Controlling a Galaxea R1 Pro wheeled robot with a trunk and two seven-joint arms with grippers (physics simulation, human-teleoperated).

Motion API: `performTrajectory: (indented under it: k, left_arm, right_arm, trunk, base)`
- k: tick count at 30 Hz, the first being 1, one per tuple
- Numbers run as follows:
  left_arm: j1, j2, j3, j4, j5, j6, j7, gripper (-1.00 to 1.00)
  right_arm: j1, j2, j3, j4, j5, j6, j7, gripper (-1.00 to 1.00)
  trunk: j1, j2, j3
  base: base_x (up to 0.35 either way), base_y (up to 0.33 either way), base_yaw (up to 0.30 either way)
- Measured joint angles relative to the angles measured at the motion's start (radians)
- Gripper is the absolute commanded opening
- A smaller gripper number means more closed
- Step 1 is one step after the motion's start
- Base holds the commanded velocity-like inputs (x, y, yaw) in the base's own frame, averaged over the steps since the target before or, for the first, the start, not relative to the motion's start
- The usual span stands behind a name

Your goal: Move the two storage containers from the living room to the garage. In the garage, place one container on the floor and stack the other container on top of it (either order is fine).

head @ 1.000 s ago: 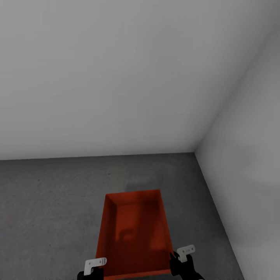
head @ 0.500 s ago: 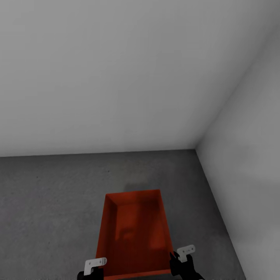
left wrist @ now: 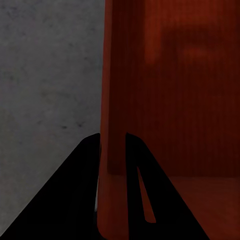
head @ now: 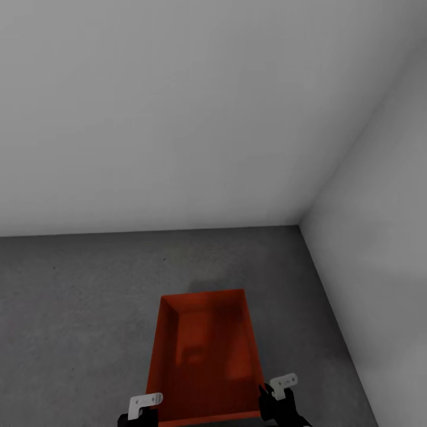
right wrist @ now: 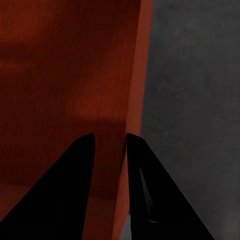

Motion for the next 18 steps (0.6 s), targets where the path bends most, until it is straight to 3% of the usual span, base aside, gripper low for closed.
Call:
performTrajectory:
  k: [18]
  left_arm:
    - [0.0, -0.001, -0.001, 0.0, 0.0, 0.002, 0.001, -1.0]
  right_arm:
    - [0.0, 0.0, 0.0, 0.0, 0.0, 0.002, 0.001, -1.0]
  trunk:
    - [0.069, -0.126, -0.056]
  base:
    - [0.0, 0.0, 0.0]
